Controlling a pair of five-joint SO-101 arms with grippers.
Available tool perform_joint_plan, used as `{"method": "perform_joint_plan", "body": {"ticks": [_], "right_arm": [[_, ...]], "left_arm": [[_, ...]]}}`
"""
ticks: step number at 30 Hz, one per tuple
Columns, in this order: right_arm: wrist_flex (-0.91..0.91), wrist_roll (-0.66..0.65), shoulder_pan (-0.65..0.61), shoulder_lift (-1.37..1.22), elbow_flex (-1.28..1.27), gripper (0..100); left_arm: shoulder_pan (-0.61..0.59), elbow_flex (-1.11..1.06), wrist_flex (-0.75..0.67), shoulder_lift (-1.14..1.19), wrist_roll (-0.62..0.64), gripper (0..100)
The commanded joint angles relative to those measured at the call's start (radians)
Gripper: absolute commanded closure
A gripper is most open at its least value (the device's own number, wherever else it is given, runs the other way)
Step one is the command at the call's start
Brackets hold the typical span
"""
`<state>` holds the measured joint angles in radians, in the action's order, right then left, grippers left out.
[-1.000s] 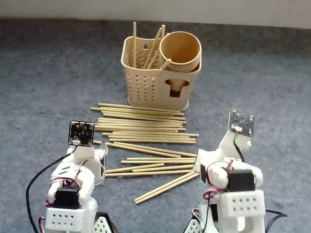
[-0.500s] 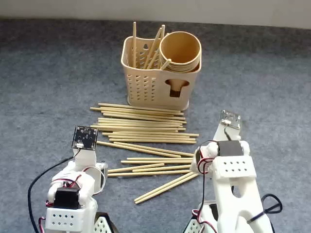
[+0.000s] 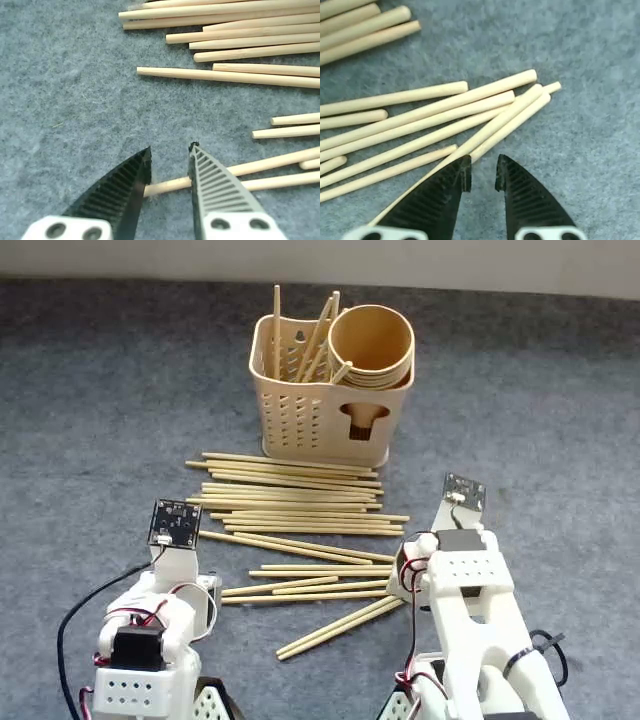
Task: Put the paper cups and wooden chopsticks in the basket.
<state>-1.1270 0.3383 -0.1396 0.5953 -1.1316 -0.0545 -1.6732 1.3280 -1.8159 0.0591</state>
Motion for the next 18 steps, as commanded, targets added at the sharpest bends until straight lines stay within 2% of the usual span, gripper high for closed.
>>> {"method": "perform_joint_plan", "body": {"ticks": [1, 6, 12, 18], "right_arm": [[0.058, 0.009, 0.013, -0.031, 0.004, 90.0], [0.111, 0.003, 0.071, -0.079, 0.005, 90.0], [0.113, 0.009, 0.077, -0.16, 0.012, 90.0], [0.113, 0.1, 0.079, -0.213, 0.016, 90.0]], "left_arm": [[-0.005, -0.022, 0.006, -0.004, -0.006, 86], [-0.005, -0.022, 0.006, -0.004, -0.006, 86], [-0.005, -0.022, 0.006, -0.004, -0.006, 86], [-0.005, -0.022, 0.006, -0.004, -0.006, 86]]}}
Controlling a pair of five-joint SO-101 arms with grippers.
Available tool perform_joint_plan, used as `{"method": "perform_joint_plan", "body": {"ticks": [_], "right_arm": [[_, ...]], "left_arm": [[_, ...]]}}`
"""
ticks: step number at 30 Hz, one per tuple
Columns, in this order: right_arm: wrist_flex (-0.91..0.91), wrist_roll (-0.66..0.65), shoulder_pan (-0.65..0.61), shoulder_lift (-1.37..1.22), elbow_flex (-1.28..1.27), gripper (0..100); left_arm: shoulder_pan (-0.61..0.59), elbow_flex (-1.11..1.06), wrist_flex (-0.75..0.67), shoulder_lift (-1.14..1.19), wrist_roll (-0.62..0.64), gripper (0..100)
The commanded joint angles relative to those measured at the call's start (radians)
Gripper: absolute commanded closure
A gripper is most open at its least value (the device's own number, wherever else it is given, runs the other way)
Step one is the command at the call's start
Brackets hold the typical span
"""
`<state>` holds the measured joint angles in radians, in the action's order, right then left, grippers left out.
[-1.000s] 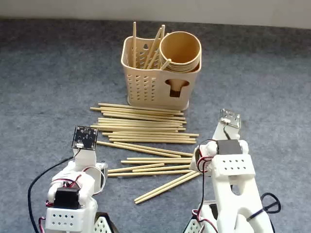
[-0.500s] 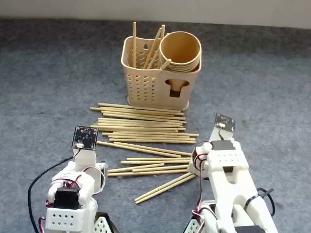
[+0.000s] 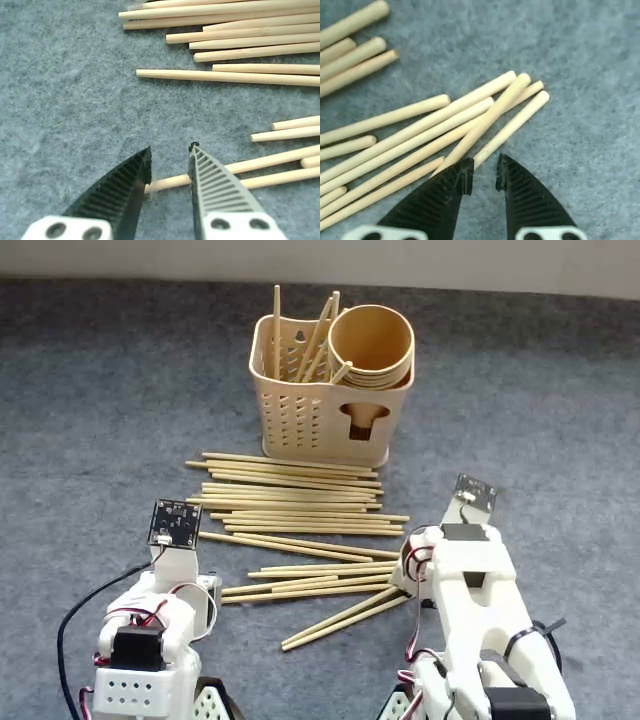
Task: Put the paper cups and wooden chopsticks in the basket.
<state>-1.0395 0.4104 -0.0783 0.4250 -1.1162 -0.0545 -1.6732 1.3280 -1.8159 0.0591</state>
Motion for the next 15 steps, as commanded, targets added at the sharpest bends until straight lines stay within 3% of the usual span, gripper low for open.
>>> {"method": "perform_joint_plan", "body": {"ticks": [1, 15], "right_arm": [[0.025, 0.028, 0.018, -0.044, 0.01, 90.0], [0.024, 0.098, 0.071, -0.051, 0.085, 90.0]], "left_arm": [[-0.005, -0.022, 0.006, -0.004, -0.006, 86], [-0.005, -0.022, 0.006, -0.004, -0.006, 86]]}}
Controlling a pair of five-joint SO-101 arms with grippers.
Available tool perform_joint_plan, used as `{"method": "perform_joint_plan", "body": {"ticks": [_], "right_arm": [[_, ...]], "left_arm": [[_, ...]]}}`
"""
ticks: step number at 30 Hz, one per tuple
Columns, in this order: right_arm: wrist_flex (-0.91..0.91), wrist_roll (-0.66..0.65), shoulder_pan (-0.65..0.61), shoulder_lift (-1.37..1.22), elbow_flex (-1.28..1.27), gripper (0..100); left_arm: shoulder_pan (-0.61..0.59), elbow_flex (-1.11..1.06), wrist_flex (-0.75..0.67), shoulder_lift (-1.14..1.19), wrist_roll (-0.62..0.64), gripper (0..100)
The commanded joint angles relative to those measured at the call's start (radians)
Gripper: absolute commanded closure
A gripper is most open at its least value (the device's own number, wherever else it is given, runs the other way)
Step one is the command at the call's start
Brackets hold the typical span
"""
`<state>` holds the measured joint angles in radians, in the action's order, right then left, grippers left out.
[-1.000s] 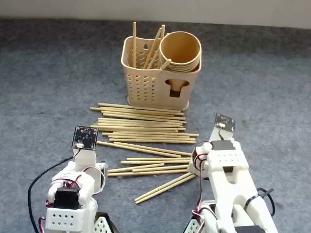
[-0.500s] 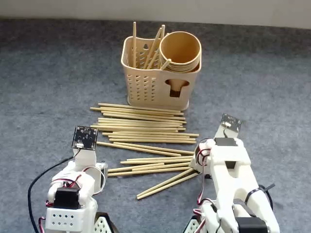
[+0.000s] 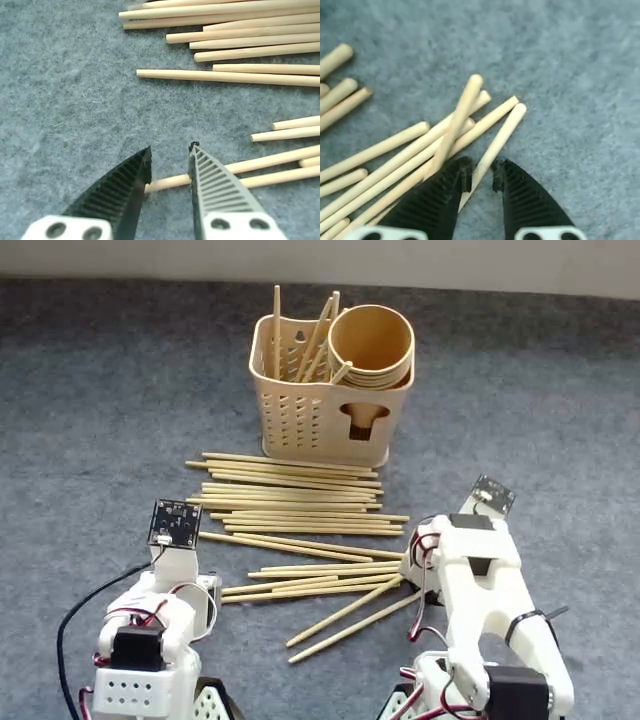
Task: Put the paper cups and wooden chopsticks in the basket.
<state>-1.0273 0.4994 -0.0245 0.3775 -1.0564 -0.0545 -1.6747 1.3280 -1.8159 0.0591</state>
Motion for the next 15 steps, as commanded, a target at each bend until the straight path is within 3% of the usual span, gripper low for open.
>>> {"method": "perform_joint_plan", "body": {"ticks": [1, 5, 9, 15], "right_arm": [[0.012, 0.009, 0.018, -0.004, 0.025, 90.0], [0.012, 0.009, 0.018, 0.001, 0.022, 90.5], [0.004, 0.003, 0.021, 0.005, 0.022, 99.8], [-0.076, 0.002, 0.021, 0.007, 0.03, 99.3]], "left_arm": [[-0.005, -0.021, 0.006, -0.004, -0.006, 86], [-0.005, -0.021, 0.006, -0.004, -0.006, 86], [-0.005, -0.021, 0.006, -0.004, -0.006, 86], [-0.005, -0.021, 0.006, -0.004, -0.006, 86]]}}
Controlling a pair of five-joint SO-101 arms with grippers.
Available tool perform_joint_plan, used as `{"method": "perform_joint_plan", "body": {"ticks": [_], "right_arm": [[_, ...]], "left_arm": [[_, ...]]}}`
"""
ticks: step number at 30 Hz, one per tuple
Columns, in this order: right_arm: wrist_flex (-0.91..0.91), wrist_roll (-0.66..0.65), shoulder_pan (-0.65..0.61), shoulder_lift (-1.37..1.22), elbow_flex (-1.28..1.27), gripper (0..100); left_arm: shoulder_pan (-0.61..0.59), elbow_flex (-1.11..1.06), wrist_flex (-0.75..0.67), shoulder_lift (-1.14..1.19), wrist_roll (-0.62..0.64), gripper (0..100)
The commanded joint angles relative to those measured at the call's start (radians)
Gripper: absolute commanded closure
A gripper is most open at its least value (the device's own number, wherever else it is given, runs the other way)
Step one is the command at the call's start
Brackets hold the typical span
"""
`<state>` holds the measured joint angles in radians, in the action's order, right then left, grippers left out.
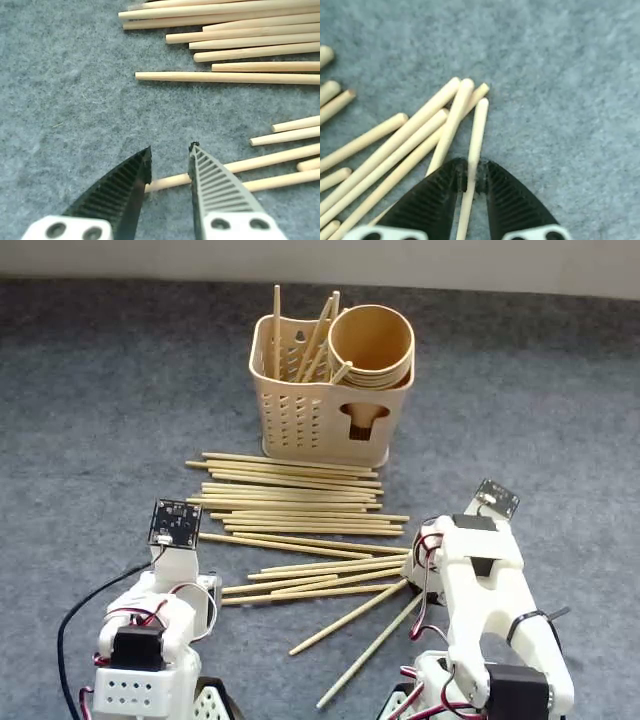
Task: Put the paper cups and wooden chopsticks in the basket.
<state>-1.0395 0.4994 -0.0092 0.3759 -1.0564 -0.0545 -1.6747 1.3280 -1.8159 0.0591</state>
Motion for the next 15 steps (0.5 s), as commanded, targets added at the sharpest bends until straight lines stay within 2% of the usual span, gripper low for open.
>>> {"method": "perform_joint_plan", "body": {"ticks": [1, 9, 15], "right_arm": [[-0.102, 0.002, 0.005, 0.01, 0.036, 99.3], [-0.306, -0.023, 0.002, 0.182, 0.185, 99.3], [-0.338, -0.077, 0.005, 0.42, 0.179, 99.3]], "left_arm": [[-0.005, -0.021, 0.006, -0.004, -0.006, 86], [-0.005, -0.021, 0.006, -0.004, -0.006, 86], [-0.005, -0.021, 0.006, -0.004, -0.006, 86]]}}
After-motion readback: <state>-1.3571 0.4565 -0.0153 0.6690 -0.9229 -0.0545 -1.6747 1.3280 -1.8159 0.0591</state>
